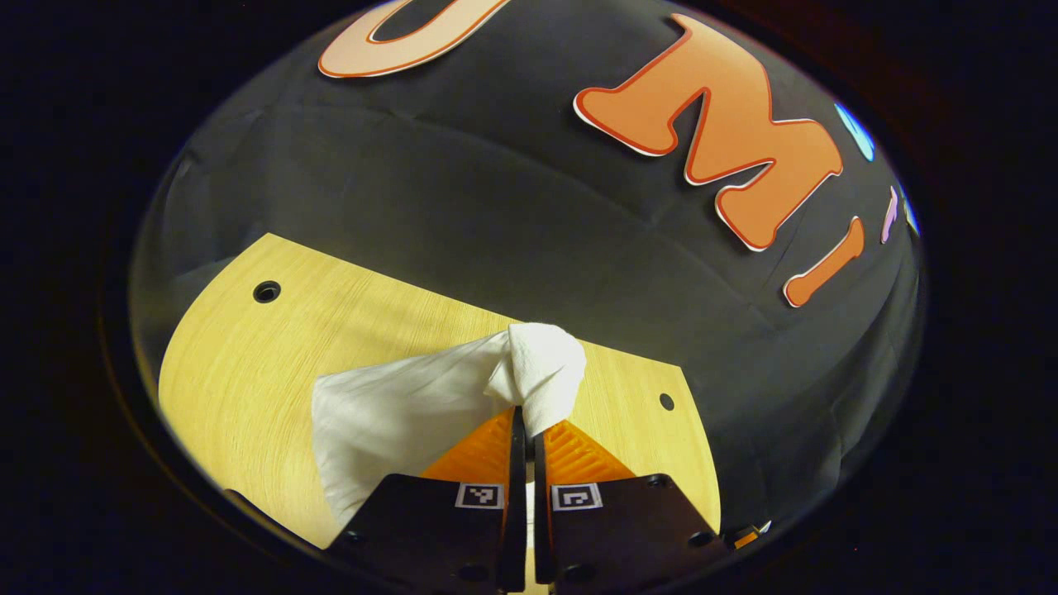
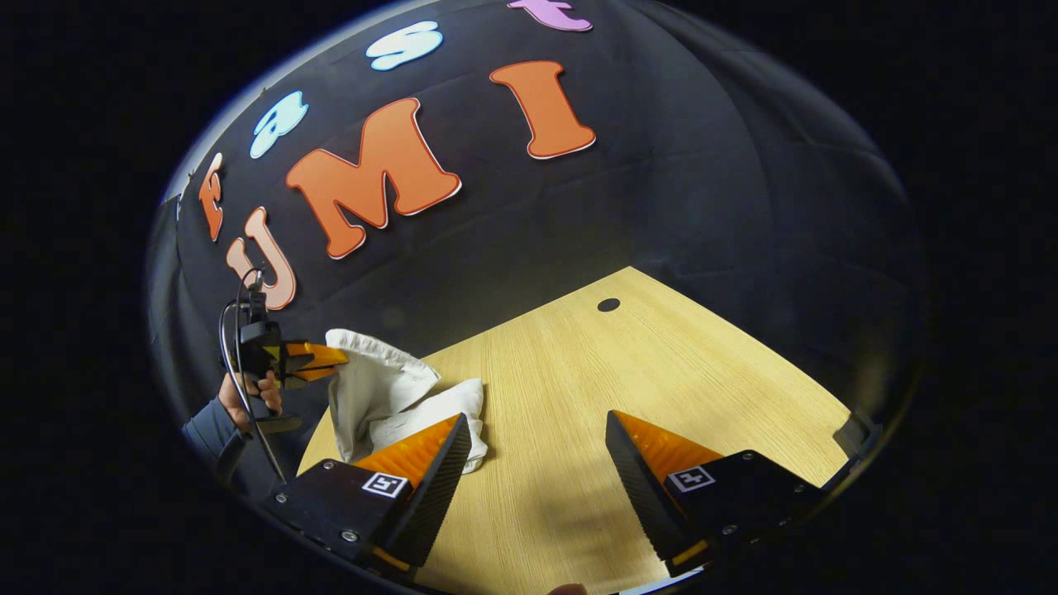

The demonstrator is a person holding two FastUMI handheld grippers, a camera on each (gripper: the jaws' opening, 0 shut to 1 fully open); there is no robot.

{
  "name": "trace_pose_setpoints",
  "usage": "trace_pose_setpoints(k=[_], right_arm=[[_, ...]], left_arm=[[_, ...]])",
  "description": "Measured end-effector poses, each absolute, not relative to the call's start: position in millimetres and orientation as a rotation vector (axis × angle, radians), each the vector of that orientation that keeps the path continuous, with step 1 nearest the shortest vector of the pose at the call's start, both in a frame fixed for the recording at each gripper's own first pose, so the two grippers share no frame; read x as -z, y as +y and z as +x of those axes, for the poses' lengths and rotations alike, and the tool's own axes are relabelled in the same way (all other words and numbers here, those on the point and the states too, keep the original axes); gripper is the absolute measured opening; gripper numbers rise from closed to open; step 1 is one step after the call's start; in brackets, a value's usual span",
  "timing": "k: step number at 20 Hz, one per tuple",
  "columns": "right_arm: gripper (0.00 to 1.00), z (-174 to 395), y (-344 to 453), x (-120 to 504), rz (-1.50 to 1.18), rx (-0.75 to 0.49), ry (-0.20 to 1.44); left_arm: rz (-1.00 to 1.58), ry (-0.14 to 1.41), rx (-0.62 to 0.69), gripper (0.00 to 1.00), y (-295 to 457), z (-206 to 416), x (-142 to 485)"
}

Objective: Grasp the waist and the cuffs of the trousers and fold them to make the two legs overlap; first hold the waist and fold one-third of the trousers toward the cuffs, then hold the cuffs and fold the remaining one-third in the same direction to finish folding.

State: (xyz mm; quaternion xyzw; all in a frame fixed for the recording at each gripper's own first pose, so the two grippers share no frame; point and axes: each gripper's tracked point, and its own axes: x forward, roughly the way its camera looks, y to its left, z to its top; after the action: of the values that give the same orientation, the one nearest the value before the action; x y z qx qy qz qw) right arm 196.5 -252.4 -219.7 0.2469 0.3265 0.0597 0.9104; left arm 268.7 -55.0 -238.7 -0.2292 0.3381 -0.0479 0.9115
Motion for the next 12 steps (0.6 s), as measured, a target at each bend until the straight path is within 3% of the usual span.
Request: trace_pose_setpoints(k=[5, 12], right_arm=[[0.98, 199, -252, 227, 0.513, -0.16, 0.692], [0.99, 205, -255, 228, 0.527, -0.206, 0.697]], left_arm=[[-0.466, 0.73, 0.142, 0.08, -62, 264, 252], [-0.257, 0.934, 0.336, 0.11, -58, 252, 274]])
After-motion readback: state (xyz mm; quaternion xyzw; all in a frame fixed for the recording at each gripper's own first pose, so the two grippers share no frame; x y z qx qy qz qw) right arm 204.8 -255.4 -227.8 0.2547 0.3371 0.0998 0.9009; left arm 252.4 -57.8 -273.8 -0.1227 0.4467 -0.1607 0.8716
